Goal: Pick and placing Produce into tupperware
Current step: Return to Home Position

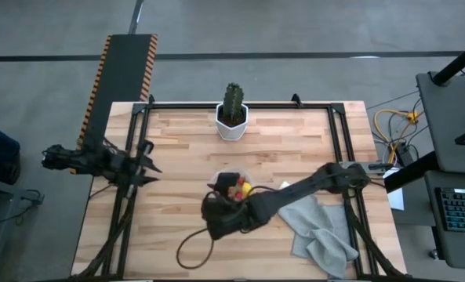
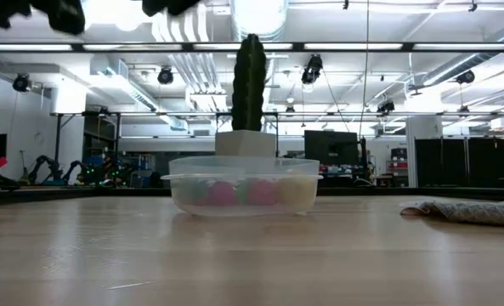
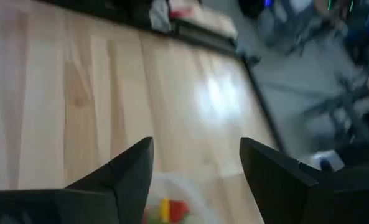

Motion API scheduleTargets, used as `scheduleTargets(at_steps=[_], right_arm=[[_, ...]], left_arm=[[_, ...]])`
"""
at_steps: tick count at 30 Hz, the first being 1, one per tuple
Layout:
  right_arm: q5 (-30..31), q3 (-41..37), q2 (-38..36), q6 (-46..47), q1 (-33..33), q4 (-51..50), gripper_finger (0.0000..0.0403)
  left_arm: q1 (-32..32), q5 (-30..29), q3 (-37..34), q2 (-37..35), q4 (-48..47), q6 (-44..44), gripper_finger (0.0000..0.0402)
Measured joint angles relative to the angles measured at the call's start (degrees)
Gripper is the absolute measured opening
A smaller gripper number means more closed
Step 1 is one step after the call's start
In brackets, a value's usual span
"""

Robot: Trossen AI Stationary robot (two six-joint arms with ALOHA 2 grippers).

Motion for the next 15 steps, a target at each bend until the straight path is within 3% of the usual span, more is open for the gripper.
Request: scheduleTargets(at_steps=[3, 8, 12, 15], right_arm=[[0.6, -1.0, -4.6, -5.4, 2.3, 0.3, 0.0227], [0.6, -8.0, -17.7, -7.5, 7.9, -4.0, 0.0211], [0.2, -21.6, -32.5, -7.3, 12.9, 0.5, 0.0196], [-1.2, -36.0, -44.0, -8.0, 15.7, 8.5, 0.0184]], left_arm=[[0.0, 1.5, 1.6, -0.3, 5.4, -1.2, 0.0088], [0.0, 1.2, 4.9, -0.2, 5.4, 2.5, 0.0088], [0.0, 0.9, 6.9, 0.5, 4.1, 8.0, 0.0088], [0.0, -3.4, 8.5, 0.9, 0.3, 10.9, 0.0088]])
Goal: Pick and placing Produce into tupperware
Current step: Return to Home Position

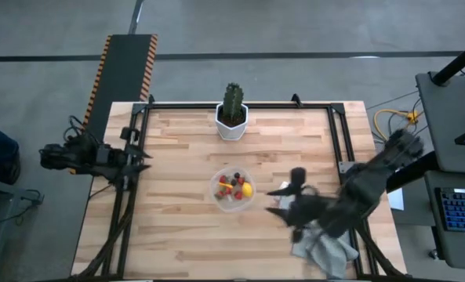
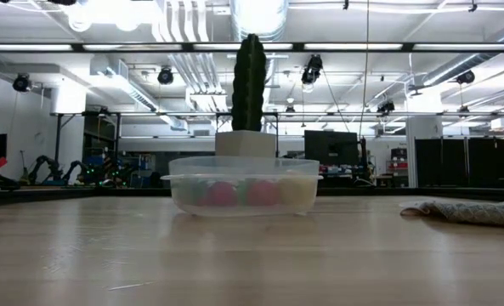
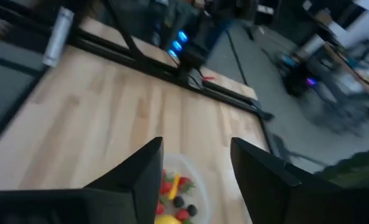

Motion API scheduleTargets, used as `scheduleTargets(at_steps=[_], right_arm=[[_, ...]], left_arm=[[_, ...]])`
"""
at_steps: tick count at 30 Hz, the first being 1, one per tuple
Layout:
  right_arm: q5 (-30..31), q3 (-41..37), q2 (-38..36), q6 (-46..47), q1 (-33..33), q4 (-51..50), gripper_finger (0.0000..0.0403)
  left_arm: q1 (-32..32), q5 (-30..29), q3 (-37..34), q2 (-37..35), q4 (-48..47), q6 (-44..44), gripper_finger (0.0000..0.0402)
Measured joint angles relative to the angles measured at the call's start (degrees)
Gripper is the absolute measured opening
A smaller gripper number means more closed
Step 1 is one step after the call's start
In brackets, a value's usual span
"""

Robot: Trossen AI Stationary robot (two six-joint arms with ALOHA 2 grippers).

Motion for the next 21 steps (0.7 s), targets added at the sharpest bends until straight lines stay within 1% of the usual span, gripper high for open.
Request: scheduleTargets(at_steps=[3, 6, 9, 13, 15, 17, 18, 21], right_arm=[[-4.0, -15.8, -11.7, -3.3, 0.5, 12.2, 0.0173], [-8.9, -31.0, -23.0, -8.0, -0.7, 25.5, 0.0161], [-17.5, -45.7, -33.5, -12.6, -3.2, 38.2, 0.0151], [-26.9, -62.3, -45.7, -15.5, -10.0, 56.0, 0.0139], [-31.9, -68.9, -49.2, -14.9, -14.5, 64.4, 0.0134], [-36.4, -74.0, -51.1, -13.5, -19.1, 70.3, 0.0131], [-37.7, -75.6, -51.5, -12.9, -21.3, 72.1, 0.013], [-38.0, -77.9, -50.8, -11.8, -26.9, 74.2, 0.013]], left_arm=[[0.0, -5.1, 1.8, 0.0, -6.6, 1.8, 0.0088], [0.0, -9.1, 3.6, 0.0, -13.1, 1.6, 0.0088], [0.0, -11.7, 4.0, 0.0, -15.1, 0.0, 0.0088], [0.0, -15.2, 3.8, 0.0, -15.2, -0.1, 0.0088], [0.0, -17.3, 3.2, 0.1, -15.2, -0.1, 0.0088], [0.0, -18.2, 2.5, 0.2, -15.3, -0.1, 0.0088], [0.0, -18.5, 2.1, 0.2, -15.2, -0.1, 0.0088], [0.0, -20.0, 0.8, 0.4, -15.3, -0.2, 0.0088]])
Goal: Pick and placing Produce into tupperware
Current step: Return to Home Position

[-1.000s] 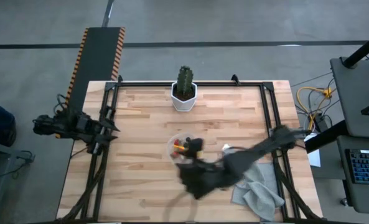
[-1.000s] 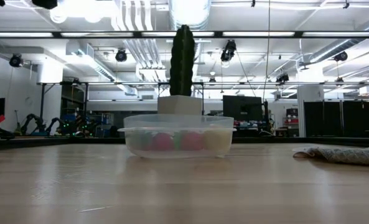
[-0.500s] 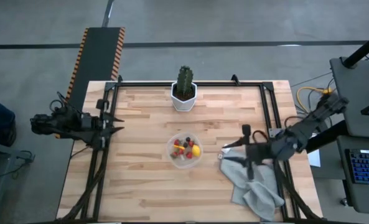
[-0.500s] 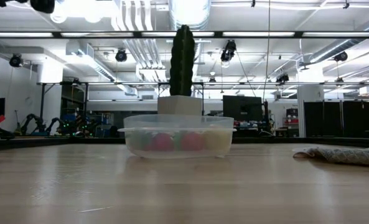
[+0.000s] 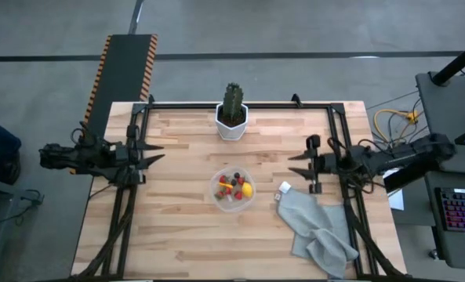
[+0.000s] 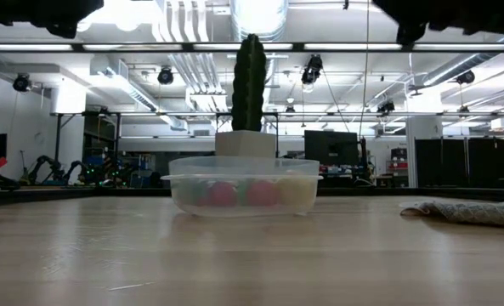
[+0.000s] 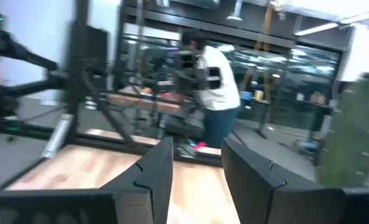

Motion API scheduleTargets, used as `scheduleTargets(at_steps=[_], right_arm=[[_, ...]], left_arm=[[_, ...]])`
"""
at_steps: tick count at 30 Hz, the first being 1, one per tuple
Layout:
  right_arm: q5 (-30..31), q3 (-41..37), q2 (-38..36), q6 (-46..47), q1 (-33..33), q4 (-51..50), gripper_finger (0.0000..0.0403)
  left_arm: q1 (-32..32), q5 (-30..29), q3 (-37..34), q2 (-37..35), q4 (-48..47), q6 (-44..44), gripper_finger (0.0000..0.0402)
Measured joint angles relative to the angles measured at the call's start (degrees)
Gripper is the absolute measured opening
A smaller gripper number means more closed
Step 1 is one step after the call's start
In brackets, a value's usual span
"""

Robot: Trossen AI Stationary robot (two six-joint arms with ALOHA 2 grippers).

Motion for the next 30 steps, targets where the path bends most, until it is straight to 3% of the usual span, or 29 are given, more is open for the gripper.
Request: scheduleTargets(at_steps=[4, 10, 14, 18, 24, 30], right_arm=[[-2.7, 1.6, 1.8, 0.4, -5.1, -1.1, 0.0132], [-5.9, 5.7, 3.2, -1.2, -10.3, -8.0, 0.0128], [-8.2, 8.0, 0.7, -1.8, -11.3, -13.4, 0.0129], [-5.7, 8.2, -3.9, -0.8, -11.7, -20.2, 0.0132], [-5.4, 6.0, -9.6, 1.2, -11.6, -20.8, 0.0127], [-5.3, 3.0, -10.6, 1.7, -11.6, -17.3, 0.0127]], left_arm=[[0.0, -3.6, -0.3, 1.2, 0.1, 0.0, 0.0088], [0.1, -4.0, -0.2, 3.7, 0.1, 0.1, 0.0088], [0.1, -4.2, 0.7, 3.3, -3.0, -0.3, 0.0088], [0.2, -6.1, 1.8, -0.2, -7.7, -3.0, 0.0088], [0.2, 3.3, 0.2, -6.0, -6.9, -10.5, 0.0088], [0.2, 10.8, -7.0, -5.7, -3.0, -16.5, 0.0088]])
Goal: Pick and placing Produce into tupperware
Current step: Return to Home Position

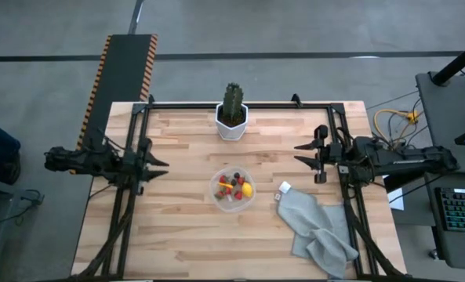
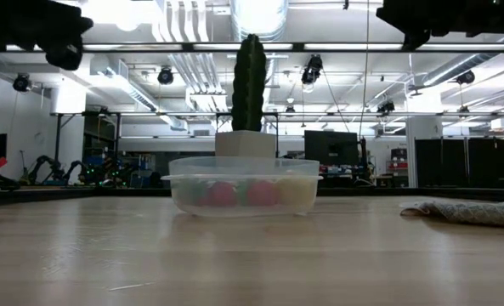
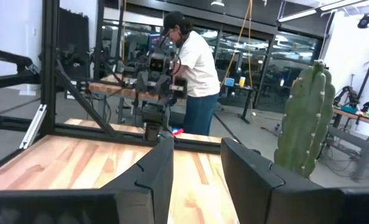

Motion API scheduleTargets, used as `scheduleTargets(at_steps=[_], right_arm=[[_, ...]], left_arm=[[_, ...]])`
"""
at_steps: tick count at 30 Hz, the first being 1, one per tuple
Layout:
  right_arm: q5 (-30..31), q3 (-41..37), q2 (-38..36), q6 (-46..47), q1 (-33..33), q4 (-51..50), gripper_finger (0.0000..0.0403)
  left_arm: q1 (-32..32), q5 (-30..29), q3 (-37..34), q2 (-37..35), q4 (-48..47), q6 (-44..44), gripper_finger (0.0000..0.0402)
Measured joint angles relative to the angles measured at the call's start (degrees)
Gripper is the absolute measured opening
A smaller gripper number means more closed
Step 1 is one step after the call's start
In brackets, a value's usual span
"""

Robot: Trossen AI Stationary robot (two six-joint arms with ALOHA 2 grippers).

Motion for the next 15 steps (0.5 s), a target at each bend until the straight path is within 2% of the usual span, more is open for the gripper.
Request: scheduleTargets(at_steps=[6, 15], right_arm=[[0.0, -1.1, 1.3, 1.4, 0.0, 3.7, 0.0126], [0.0, -1.6, 3.5, 2.8, 0.0, 4.0, 0.0127]], left_arm=[[1.3, -0.7, -4.7, 1.9, 8.0, 3.0, 0.0088], [8.1, 2.8, -5.8, 0.9, 8.6, 4.5, 0.0088]])
